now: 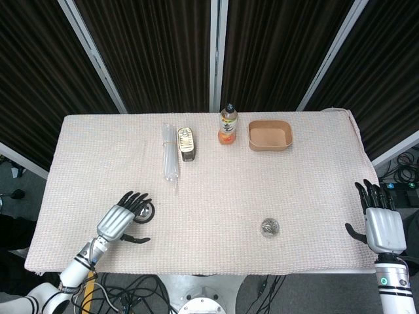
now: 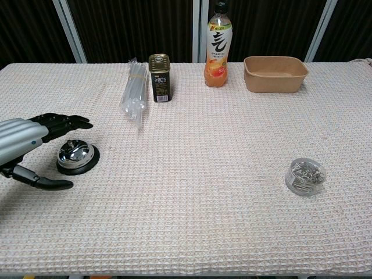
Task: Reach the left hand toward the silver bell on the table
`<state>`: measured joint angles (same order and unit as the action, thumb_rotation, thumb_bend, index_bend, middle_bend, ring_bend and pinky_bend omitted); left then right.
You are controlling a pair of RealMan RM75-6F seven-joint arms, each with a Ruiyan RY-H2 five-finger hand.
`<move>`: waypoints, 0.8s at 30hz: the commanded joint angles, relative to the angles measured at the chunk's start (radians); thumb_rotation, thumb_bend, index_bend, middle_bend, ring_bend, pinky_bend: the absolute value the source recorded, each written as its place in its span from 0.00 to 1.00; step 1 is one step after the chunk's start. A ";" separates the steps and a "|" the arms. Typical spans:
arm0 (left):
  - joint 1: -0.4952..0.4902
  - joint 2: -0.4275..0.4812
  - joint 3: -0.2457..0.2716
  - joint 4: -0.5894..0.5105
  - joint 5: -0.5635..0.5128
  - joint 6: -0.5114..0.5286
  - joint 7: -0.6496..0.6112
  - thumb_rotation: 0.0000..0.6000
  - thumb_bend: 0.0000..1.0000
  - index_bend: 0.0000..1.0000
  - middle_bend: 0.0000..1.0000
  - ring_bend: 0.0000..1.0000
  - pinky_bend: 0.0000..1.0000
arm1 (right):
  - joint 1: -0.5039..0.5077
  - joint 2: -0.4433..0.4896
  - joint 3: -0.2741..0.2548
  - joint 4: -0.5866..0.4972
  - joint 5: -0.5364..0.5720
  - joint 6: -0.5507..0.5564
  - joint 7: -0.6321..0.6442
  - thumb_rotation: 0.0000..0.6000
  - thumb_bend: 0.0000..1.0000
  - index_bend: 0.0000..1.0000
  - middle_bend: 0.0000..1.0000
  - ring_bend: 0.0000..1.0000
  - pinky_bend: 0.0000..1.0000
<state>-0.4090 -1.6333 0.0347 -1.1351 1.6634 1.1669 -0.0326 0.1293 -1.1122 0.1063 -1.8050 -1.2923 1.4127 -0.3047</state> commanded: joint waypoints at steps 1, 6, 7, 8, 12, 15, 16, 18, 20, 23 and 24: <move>-0.011 -0.024 0.009 0.038 -0.009 -0.019 -0.040 0.40 0.05 0.00 0.00 0.00 0.00 | 0.001 -0.001 0.001 0.001 0.006 -0.003 -0.003 1.00 0.13 0.00 0.00 0.00 0.00; -0.025 -0.046 0.030 0.082 -0.030 -0.079 -0.081 0.42 0.05 0.00 0.00 0.00 0.00 | 0.000 -0.001 0.003 -0.001 0.009 0.001 -0.003 1.00 0.13 0.00 0.00 0.00 0.00; -0.026 -0.048 0.032 0.084 -0.033 -0.084 -0.082 0.42 0.05 0.00 0.00 0.00 0.00 | 0.000 0.000 0.004 -0.001 0.009 0.002 -0.002 1.00 0.13 0.00 0.00 0.00 0.00; -0.028 -0.048 0.032 0.084 -0.035 -0.085 -0.082 0.42 0.05 0.00 0.00 0.00 0.00 | -0.001 0.000 0.004 -0.002 0.009 0.003 -0.001 1.00 0.13 0.00 0.00 0.00 0.00; -0.028 -0.047 0.022 0.073 -0.031 -0.045 -0.082 0.42 0.05 0.00 0.00 0.00 0.00 | -0.001 0.002 0.003 -0.004 0.007 0.003 0.001 1.00 0.13 0.00 0.00 0.00 0.00; -0.030 -0.045 0.011 0.064 -0.025 -0.009 -0.090 0.42 0.05 0.00 0.00 0.00 0.00 | -0.001 0.001 0.001 -0.005 0.006 0.002 -0.001 1.00 0.13 0.00 0.00 0.00 0.00; -0.031 -0.043 0.011 0.061 -0.024 -0.006 -0.091 0.42 0.05 0.00 0.00 0.00 0.00 | 0.000 0.001 0.001 -0.005 0.006 0.002 -0.002 1.00 0.13 0.00 0.00 0.00 0.00; -0.032 -0.042 0.016 0.059 -0.022 -0.004 -0.089 0.42 0.05 0.00 0.00 0.00 0.00 | 0.000 0.000 0.002 -0.005 0.007 0.003 -0.003 1.00 0.13 0.00 0.00 0.00 0.00; -0.029 -0.045 0.027 0.063 -0.021 -0.008 -0.088 0.41 0.05 0.00 0.00 0.00 0.00 | 0.000 -0.001 0.001 -0.004 0.009 0.002 -0.005 1.00 0.13 0.00 0.00 0.00 0.00; -0.022 -0.057 0.048 0.078 -0.020 -0.019 -0.081 0.43 0.05 0.00 0.00 0.00 0.00 | 0.001 -0.002 0.002 -0.003 0.013 -0.001 -0.007 1.00 0.13 0.00 0.00 0.00 0.00; -0.021 -0.060 0.054 0.082 -0.019 -0.024 -0.078 0.44 0.05 0.00 0.00 0.00 0.00 | 0.002 -0.003 0.002 -0.003 0.014 -0.001 -0.007 1.00 0.13 0.00 0.00 0.00 0.00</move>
<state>-0.4327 -1.6886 0.0825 -1.0584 1.6433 1.1485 -0.1147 0.1311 -1.1148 0.1085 -1.8081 -1.2778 1.4111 -0.3115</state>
